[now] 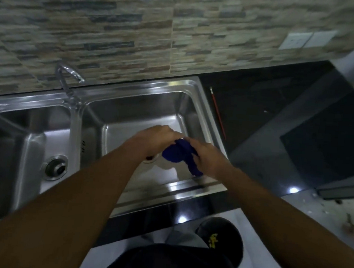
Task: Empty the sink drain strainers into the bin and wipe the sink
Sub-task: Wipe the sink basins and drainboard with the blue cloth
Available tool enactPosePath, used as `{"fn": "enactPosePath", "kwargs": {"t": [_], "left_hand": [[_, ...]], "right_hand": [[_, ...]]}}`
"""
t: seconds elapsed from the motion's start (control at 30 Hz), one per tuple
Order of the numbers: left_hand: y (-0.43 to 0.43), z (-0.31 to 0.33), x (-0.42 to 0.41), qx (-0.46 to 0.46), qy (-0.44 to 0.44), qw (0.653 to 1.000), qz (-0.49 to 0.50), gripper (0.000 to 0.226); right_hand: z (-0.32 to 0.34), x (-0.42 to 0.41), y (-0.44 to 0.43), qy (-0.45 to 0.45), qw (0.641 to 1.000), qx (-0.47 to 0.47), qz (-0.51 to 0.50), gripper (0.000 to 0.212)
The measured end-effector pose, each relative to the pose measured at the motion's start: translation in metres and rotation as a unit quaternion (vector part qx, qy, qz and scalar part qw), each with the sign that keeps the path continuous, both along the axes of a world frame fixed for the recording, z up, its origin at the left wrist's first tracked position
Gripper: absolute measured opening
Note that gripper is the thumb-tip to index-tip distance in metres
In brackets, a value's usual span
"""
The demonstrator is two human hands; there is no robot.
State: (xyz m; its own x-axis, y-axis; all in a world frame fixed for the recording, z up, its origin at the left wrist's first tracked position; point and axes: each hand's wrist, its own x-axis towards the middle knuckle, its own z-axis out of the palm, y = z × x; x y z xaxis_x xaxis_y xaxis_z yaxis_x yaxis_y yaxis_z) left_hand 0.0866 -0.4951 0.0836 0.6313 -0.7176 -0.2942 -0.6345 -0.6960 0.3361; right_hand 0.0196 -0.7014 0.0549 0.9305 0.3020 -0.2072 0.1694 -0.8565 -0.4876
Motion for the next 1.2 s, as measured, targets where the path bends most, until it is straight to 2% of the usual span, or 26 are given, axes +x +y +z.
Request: {"fn": "enactPosePath", "kwargs": {"t": [0.07, 0.13, 0.23, 0.3, 0.37, 0.4, 0.53, 0.63, 0.77, 0.87, 1.03, 1.2], "left_hand": [[-0.031, 0.008, 0.011, 0.001, -0.03, 0.999, -0.011, 0.027], [-0.062, 0.013, 0.019, -0.011, -0.06, 0.998, -0.027, 0.028], [-0.105, 0.016, 0.024, -0.098, -0.081, 0.991, -0.035, 0.031], [-0.132, 0.01, 0.02, -0.143, -0.096, 0.984, -0.041, 0.034], [-0.156, -0.003, 0.011, -0.17, -0.105, 0.978, -0.052, 0.038], [-0.164, -0.013, 0.006, -0.161, -0.1, 0.98, -0.055, 0.04], [-0.172, -0.063, -0.025, -0.024, -0.053, 0.992, -0.107, 0.053], [-0.168, -0.084, -0.046, -0.022, -0.013, 0.997, -0.078, 0.053], [-0.173, -0.096, -0.054, 0.003, -0.022, 0.998, -0.063, 0.054], [-0.181, -0.1, -0.05, 0.022, -0.033, 0.997, -0.062, 0.054], [-0.2, -0.102, -0.041, 0.072, -0.111, 0.986, -0.098, 0.064], [-0.188, -0.103, -0.044, 0.04, -0.107, 0.99, -0.078, 0.072]], "right_hand": [[0.013, 0.001, -0.03, -0.034, 0.998, -0.035, -0.027, 0.057], [0.024, -0.001, -0.062, -0.104, 0.991, -0.031, -0.083, 0.05], [0.032, -0.015, -0.113, -0.243, 0.953, 0.003, -0.179, 0.04], [0.029, -0.031, -0.142, -0.301, 0.935, -0.011, -0.187, 0.041], [0.015, -0.048, -0.161, -0.317, 0.93, -0.041, -0.182, 0.043], [0.005, -0.058, -0.165, -0.304, 0.934, -0.06, -0.178, 0.044], [-0.041, -0.096, -0.161, -0.187, 0.968, -0.118, -0.116, 0.051], [-0.065, -0.1, -0.157, -0.14, 0.978, -0.108, -0.11, 0.059], [-0.086, -0.092, -0.152, -0.071, 0.983, -0.156, -0.059, 0.061], [-0.093, -0.092, -0.151, -0.06, 0.979, -0.175, -0.082, 0.061], [-0.096, -0.089, -0.144, -0.066, 0.969, -0.181, -0.155, 0.06], [-0.089, -0.086, -0.137, -0.049, 0.971, -0.165, -0.169, 0.06]]}}
